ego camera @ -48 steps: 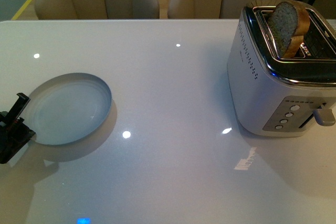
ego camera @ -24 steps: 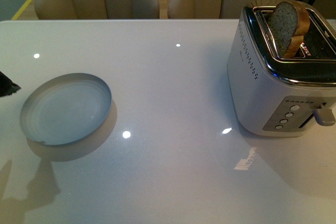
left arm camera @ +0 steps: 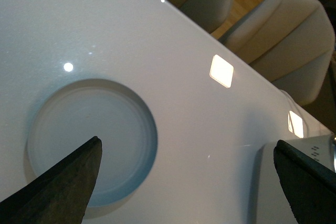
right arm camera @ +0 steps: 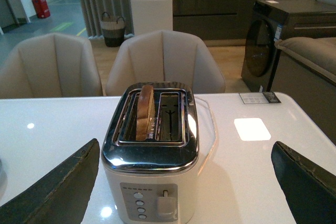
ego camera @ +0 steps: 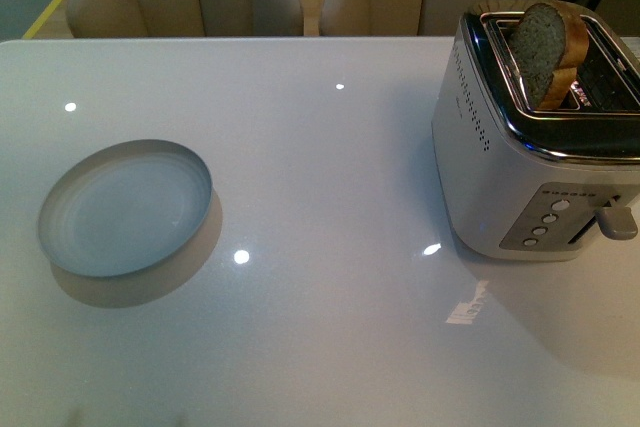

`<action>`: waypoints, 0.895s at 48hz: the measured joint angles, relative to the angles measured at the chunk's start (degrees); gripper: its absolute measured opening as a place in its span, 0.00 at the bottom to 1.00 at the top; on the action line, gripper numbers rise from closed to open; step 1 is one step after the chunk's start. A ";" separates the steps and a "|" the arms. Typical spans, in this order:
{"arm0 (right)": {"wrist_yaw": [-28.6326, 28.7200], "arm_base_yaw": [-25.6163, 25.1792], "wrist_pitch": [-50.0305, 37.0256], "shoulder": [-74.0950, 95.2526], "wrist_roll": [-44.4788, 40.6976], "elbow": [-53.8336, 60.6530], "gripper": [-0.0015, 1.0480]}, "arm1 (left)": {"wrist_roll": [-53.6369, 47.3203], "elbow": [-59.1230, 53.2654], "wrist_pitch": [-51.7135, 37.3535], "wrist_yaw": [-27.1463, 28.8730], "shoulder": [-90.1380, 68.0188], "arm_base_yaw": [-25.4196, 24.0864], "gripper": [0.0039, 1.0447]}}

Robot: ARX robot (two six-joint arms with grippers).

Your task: Left arm holds plate, right arm toasts bread

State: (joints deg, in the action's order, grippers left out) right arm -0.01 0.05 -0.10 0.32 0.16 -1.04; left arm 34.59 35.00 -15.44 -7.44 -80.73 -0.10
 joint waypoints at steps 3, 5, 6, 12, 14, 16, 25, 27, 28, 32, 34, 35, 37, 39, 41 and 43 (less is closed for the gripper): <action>0.00 0.00 0.00 0.00 0.00 0.00 0.91 | 0.81 1.97 3.96 2.03 2.95 3.50 0.93; 0.00 0.00 0.00 0.00 0.00 0.00 0.91 | 1.01 2.78 5.68 3.08 3.69 4.81 0.93; 0.00 0.00 0.00 0.00 0.00 0.00 0.91 | 1.18 3.32 6.93 3.74 4.07 5.68 0.93; 0.02 0.00 0.00 0.00 0.00 0.00 0.91 | 2.45 6.03 12.09 7.58 4.98 9.51 0.93; 0.02 0.00 0.00 0.00 0.00 0.00 0.91 | 2.82 6.75 12.61 8.11 4.98 10.21 0.93; 0.00 0.00 0.00 0.00 0.00 0.00 0.91 | 2.40 6.97 12.13 8.90 4.96 10.58 0.93; 0.00 0.00 0.00 0.00 0.00 0.00 0.91 | -18.25 -5.35 -21.92 18.38 6.49 11.87 0.68; 0.02 0.00 0.00 0.00 0.00 0.00 0.91 | -23.21 -8.07 -27.04 18.01 7.98 11.52 0.61; 0.02 0.00 0.00 0.00 0.00 0.00 0.91 | -25.05 -9.18 -28.74 17.84 8.81 11.26 0.58; 0.00 0.00 0.00 0.00 0.00 0.00 0.91 | -29.49 -12.46 -31.15 17.09 11.98 10.05 0.46; 0.00 0.00 0.00 0.00 0.00 0.00 0.91 | -31.04 -14.60 -31.50 16.39 13.81 9.22 0.37; 0.00 0.00 0.00 0.00 0.00 0.00 0.91 | -31.17 -15.02 -31.50 16.28 14.14 9.07 0.36; 0.02 0.00 0.00 0.00 0.00 0.00 0.91 | -31.98 -16.68 -31.50 15.72 15.32 8.57 0.29; 0.00 0.00 0.00 0.00 0.00 0.00 0.91 | -32.70 -18.67 -31.47 14.88 16.79 7.98 0.20; 0.00 0.00 0.00 0.00 0.00 0.00 0.91 | -33.11 -20.37 -31.45 14.34 18.43 7.41 0.12; 0.00 0.00 0.00 0.00 0.00 0.00 0.91 | -33.29 -22.10 -31.30 13.68 20.63 6.71 0.02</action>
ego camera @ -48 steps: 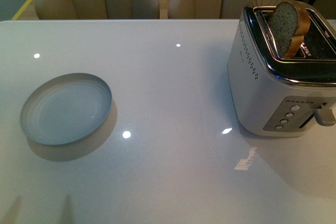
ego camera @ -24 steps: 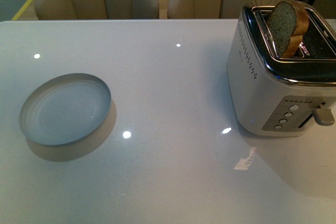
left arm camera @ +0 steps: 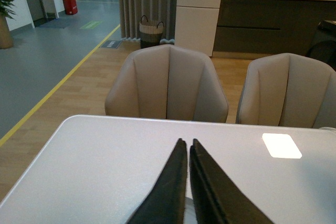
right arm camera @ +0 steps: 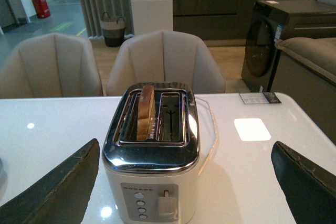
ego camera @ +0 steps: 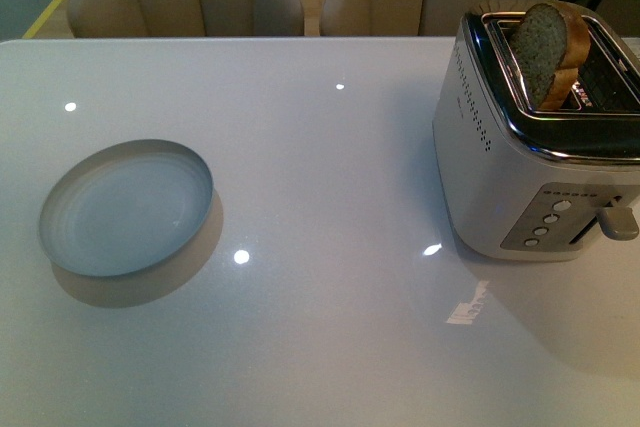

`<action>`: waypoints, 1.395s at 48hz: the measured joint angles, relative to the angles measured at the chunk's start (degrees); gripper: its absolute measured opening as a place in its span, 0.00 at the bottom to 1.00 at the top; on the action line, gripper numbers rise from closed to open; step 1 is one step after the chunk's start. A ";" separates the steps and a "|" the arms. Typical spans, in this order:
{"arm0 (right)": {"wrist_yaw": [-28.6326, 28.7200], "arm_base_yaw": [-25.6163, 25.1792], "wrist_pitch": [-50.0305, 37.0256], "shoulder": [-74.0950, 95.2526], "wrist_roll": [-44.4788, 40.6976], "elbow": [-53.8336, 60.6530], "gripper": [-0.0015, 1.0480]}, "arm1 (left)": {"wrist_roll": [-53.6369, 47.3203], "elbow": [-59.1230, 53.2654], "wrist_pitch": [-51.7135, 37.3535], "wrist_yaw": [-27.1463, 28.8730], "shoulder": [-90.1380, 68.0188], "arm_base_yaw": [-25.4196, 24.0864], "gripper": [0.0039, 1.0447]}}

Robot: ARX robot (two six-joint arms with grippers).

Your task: Left arm holds plate, right arm toasts bread

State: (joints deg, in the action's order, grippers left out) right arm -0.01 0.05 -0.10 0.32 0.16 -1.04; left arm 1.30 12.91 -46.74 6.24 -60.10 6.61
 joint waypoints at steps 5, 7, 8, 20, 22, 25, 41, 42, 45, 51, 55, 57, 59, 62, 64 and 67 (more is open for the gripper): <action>0.00 0.00 0.00 0.00 0.00 0.00 0.91 | -0.28 -3.04 1.36 -1.11 4.52 -1.27 0.03; 0.00 0.00 0.00 0.00 0.00 0.00 0.91 | -0.35 -4.33 2.25 -1.70 6.56 -1.81 0.03; 0.00 0.00 0.00 0.00 0.00 0.00 0.91 | -0.42 -4.92 2.84 -2.75 7.65 -2.58 0.03; 0.00 0.00 0.00 0.00 0.00 0.00 0.91 | -0.50 -8.63 8.44 -6.23 17.05 -6.36 0.03; 0.00 0.00 0.00 0.00 0.00 0.00 0.91 | -0.50 -9.09 9.44 -6.23 18.40 -6.36 0.03; 0.00 0.00 0.00 0.00 0.00 0.00 0.91 | -0.52 -9.64 10.45 -6.23 19.98 -6.38 0.03; 0.00 0.00 0.00 0.00 0.00 0.00 0.91 | -0.61 -12.17 16.04 -6.23 28.85 -6.38 0.03; 0.00 0.00 0.00 0.00 0.00 0.00 0.91 | -0.61 -12.17 16.66 -6.23 29.57 -6.38 0.03; 0.00 0.00 0.00 0.00 0.00 0.00 0.91 | -0.63 -12.17 18.32 -6.23 31.30 -6.38 0.03; 0.00 0.00 0.00 0.00 0.00 0.00 0.91 | -0.63 -12.17 23.28 -6.23 36.54 -6.38 0.03; 0.00 0.00 0.00 0.00 0.00 0.00 0.91 | -0.63 -12.17 26.08 -6.23 39.36 -6.38 0.03; 0.00 0.00 0.00 0.00 0.00 0.00 0.91 | -0.63 -12.17 27.23 -6.23 40.63 -6.38 0.03; 0.00 0.00 0.00 0.00 0.00 0.00 0.91 | -0.63 -12.17 28.22 -6.23 41.68 -6.40 0.03; 0.00 0.00 0.00 0.00 0.00 0.00 0.91 | -0.63 -12.17 29.68 -6.23 43.04 -6.40 0.03; 0.00 0.00 0.02 0.00 0.00 0.00 0.91 | -0.63 -12.17 30.86 -6.23 44.24 -6.40 0.03; 0.00 0.00 0.00 0.00 0.00 0.00 0.91 | -0.63 -12.17 32.15 -6.23 45.57 -6.40 0.03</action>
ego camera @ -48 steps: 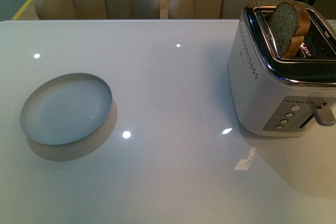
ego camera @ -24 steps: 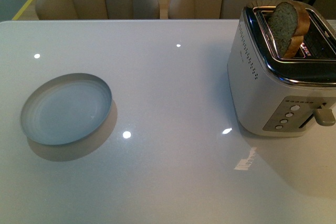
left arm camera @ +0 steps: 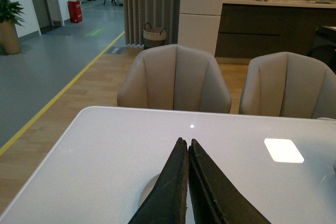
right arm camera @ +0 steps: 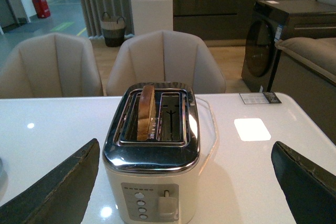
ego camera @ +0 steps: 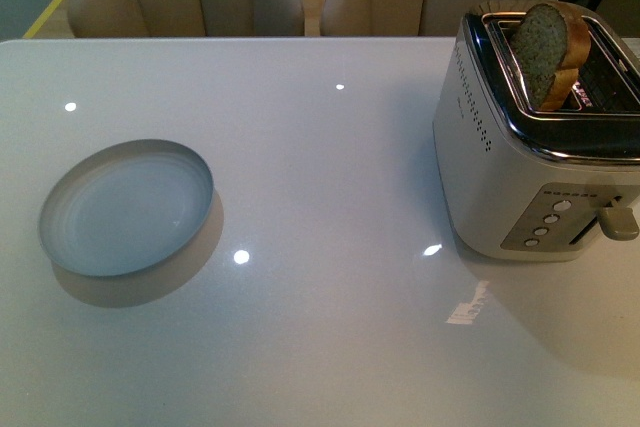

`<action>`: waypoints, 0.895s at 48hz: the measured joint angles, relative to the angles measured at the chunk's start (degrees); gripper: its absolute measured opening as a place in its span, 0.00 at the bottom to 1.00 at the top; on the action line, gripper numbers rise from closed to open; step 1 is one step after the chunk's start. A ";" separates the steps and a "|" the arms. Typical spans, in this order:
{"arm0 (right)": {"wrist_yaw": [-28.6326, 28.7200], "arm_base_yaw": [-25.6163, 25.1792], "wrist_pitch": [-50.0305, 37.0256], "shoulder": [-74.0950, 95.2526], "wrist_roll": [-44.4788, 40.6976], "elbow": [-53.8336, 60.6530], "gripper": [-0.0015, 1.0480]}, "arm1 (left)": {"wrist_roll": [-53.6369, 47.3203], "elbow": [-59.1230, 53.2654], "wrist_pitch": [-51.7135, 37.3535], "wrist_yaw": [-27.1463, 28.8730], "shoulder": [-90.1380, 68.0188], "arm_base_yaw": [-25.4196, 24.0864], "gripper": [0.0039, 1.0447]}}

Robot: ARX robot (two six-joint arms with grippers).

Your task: Left arm holds plate, right arm toasts bread

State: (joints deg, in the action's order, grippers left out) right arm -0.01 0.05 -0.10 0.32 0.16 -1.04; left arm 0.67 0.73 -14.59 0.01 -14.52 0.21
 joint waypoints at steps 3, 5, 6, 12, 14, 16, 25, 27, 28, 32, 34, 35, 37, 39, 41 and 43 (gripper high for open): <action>0.00 0.00 0.00 0.00 0.00 0.00 0.91 | 0.00 0.00 1.36 0.00 1.31 0.00 0.03; 0.00 0.00 0.00 0.00 0.00 0.00 0.91 | 0.00 0.00 2.27 0.00 2.25 0.00 0.03; 0.00 0.00 0.00 0.00 0.00 0.00 0.91 | 0.00 0.00 2.73 0.00 2.69 0.00 0.03; 0.00 0.00 0.00 0.00 0.00 0.00 0.91 | 0.00 0.00 4.33 -0.02 4.26 0.00 0.03; 0.00 0.00 0.02 0.00 0.00 0.00 0.91 | 0.00 0.00 5.90 -0.02 5.70 0.00 0.03; 0.00 0.00 0.02 0.00 0.00 0.00 0.91 | -0.02 0.00 11.67 -0.02 9.70 0.00 0.03; 0.00 0.00 0.02 0.00 0.00 0.00 0.91 | -0.02 0.00 14.51 -0.02 14.14 0.00 0.03; 0.00 0.00 0.02 0.00 0.00 0.00 0.91 | -0.02 0.00 14.51 -0.02 14.16 0.00 0.03; 0.00 0.00 0.02 0.00 0.00 0.00 0.91 | -0.02 0.00 14.51 0.00 14.16 0.00 0.03; 0.00 0.00 0.02 0.00 0.00 0.00 0.91 | -0.02 0.00 14.51 -0.02 14.16 0.00 0.03; 0.00 0.00 0.02 0.00 0.00 0.00 0.91 | -0.02 0.00 14.51 -0.02 14.16 0.00 0.03; 0.00 0.00 0.02 0.00 0.00 0.00 0.91 | -0.02 0.00 14.51 -0.02 14.16 0.00 0.03; 0.02 0.00 0.02 0.00 0.00 0.00 0.91 | -0.02 0.00 14.51 -0.02 14.16 0.00 0.03; 0.02 0.00 0.02 0.00 0.00 0.00 0.91 | -0.02 0.00 14.51 -0.02 14.16 0.00 0.03; 0.00 0.00 0.02 0.00 0.00 0.00 0.91 | 0.00 0.00 14.51 -0.02 14.16 0.00 0.07; 0.00 0.00 0.02 0.00 0.00 0.00 0.91 | -0.02 0.00 14.51 -0.02 14.16 0.00 0.13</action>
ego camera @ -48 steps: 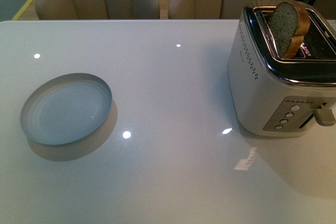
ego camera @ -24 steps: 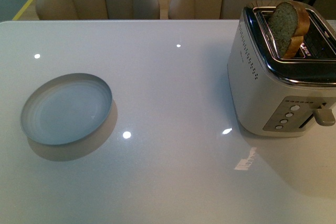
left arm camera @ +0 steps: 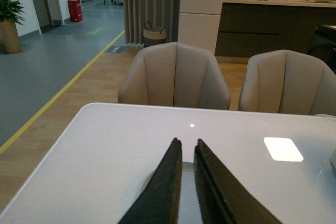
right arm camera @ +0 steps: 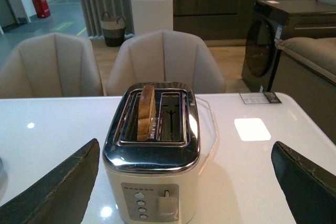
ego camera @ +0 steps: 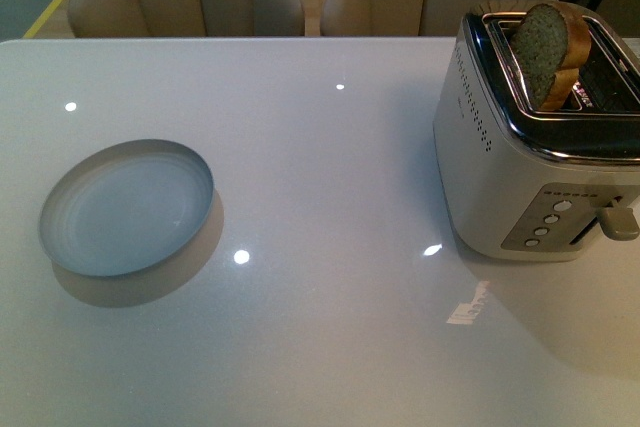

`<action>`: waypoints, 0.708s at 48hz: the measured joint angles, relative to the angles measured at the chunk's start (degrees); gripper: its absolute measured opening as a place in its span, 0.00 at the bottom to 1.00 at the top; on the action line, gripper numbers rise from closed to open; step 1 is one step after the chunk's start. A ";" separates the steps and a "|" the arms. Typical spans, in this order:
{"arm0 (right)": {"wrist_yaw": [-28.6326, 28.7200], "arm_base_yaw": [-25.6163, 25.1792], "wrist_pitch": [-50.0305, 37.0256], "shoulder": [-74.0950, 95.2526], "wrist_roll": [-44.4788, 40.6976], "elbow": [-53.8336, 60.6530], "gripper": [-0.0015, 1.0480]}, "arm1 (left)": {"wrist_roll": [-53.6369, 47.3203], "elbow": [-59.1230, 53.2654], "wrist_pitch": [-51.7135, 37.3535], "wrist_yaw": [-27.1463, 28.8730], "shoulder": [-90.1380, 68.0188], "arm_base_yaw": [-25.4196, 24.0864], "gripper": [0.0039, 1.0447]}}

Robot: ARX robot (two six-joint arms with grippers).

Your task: Left arm holds plate, right arm toasts bread

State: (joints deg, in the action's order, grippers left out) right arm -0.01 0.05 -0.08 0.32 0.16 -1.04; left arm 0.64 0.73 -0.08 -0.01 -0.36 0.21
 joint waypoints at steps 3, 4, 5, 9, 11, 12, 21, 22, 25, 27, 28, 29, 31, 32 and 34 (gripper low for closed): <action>0.00 0.00 0.00 0.00 0.00 0.00 0.91 | 0.00 0.00 0.00 0.00 0.00 0.00 0.24; 0.00 0.00 0.00 0.00 0.00 0.00 0.91 | 0.00 0.00 0.00 0.00 0.00 0.00 0.29; 0.00 0.00 0.00 0.00 0.00 0.00 0.91 | 0.00 0.00 0.00 0.00 0.00 0.00 0.32; 0.00 0.00 0.00 0.00 0.00 0.00 0.91 | 0.00 0.00 0.00 0.00 0.00 0.00 0.51; 0.00 0.00 0.00 0.00 0.00 0.00 0.91 | 0.00 0.00 0.00 0.00 0.00 0.00 0.59; 0.00 0.00 0.00 0.00 0.00 0.00 0.91 | 0.00 0.00 0.00 0.00 0.00 0.00 0.63; 0.00 0.00 0.00 0.00 0.00 0.00 0.91 | 0.00 0.00 0.00 0.02 0.00 0.00 0.93; 0.00 0.00 0.00 0.00 0.00 0.00 0.91 | -0.07 0.00 0.00 0.00 0.00 0.00 0.95; 0.00 0.00 0.00 0.00 0.00 0.00 0.91 | -0.07 0.00 0.00 0.00 0.00 0.00 0.93; 0.02 0.00 0.00 0.00 0.00 0.00 0.91 | -0.07 0.00 0.00 0.00 0.00 0.00 0.93; 0.00 0.00 0.00 0.00 0.00 0.00 0.91 | -0.07 0.00 0.00 0.00 0.00 0.00 0.93; 0.00 0.00 0.00 0.00 0.00 0.00 0.91 | -0.07 0.00 0.00 0.02 0.00 0.00 0.93; 0.00 0.00 0.00 0.00 0.00 0.00 0.91 | -0.07 0.00 0.00 0.02 0.00 0.00 0.93; 0.00 0.00 0.00 0.00 0.00 0.00 0.91 | -0.07 0.00 0.00 0.00 0.00 0.00 0.93; 0.00 0.00 0.00 0.00 0.00 0.00 0.91 | -0.07 0.00 0.00 0.00 0.00 0.00 0.93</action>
State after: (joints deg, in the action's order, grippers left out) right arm -0.01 0.05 -0.08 0.32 0.16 -1.04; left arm 0.58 0.73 -0.08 -0.01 -0.36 0.21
